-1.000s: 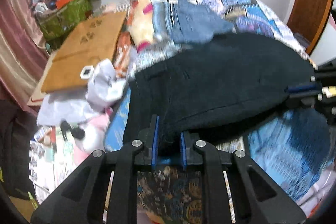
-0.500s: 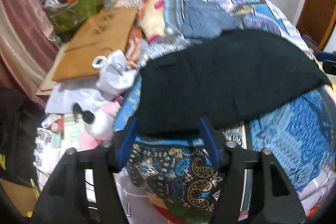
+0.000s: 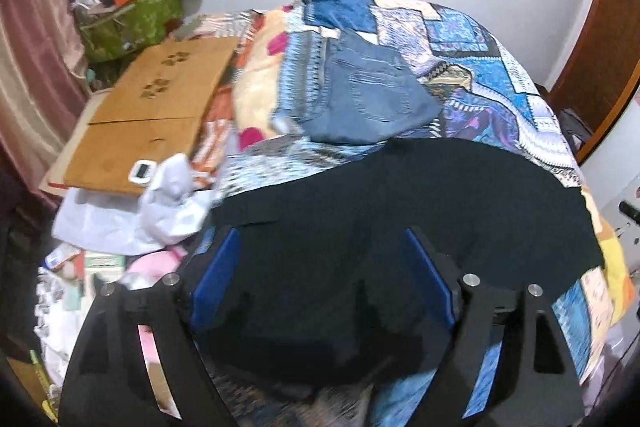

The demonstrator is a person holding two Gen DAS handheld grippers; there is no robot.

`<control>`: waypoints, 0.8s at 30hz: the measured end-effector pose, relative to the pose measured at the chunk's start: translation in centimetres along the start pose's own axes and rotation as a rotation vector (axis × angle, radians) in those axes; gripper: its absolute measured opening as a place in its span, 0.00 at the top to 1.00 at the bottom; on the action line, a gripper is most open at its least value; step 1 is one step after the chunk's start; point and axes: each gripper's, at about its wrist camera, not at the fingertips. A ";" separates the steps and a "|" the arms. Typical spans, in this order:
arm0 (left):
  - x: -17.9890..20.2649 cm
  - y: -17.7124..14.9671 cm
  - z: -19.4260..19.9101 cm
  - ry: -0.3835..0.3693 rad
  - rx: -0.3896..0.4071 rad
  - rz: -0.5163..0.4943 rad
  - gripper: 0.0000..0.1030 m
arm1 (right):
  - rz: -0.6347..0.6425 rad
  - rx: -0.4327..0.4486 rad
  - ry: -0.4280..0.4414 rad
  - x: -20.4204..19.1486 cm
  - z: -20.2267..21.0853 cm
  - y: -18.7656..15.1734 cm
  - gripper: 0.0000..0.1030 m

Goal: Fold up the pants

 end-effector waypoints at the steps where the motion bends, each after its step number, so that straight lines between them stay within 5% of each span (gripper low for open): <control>1: 0.5 0.3 -0.6 -0.009 -0.009 -0.003 0.19 | -0.019 -0.007 -0.013 1.2 -0.2 0.0 0.48; 9: 5.8 2.6 -6.2 -0.040 -0.093 -0.083 0.19 | -0.139 -0.071 -0.075 8.6 -4.0 -0.4 0.48; 17: 7.6 1.8 -11.0 -0.028 -0.190 -0.098 0.16 | -0.129 -0.105 -0.081 10.5 -9.1 0.8 0.49; 20: 7.5 1.6 -11.1 -0.012 -0.173 -0.084 0.10 | -0.086 -0.105 -0.103 10.4 -9.9 1.0 0.68; 24: 6.9 1.5 -11.4 -0.036 -0.184 -0.045 0.08 | -0.053 -0.081 -0.109 10.1 -9.8 0.6 0.80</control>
Point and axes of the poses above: each gripper's, at about its wrist camera, not at the fingertips, and z roughly against the way its jaws point, x to its right, y to its top
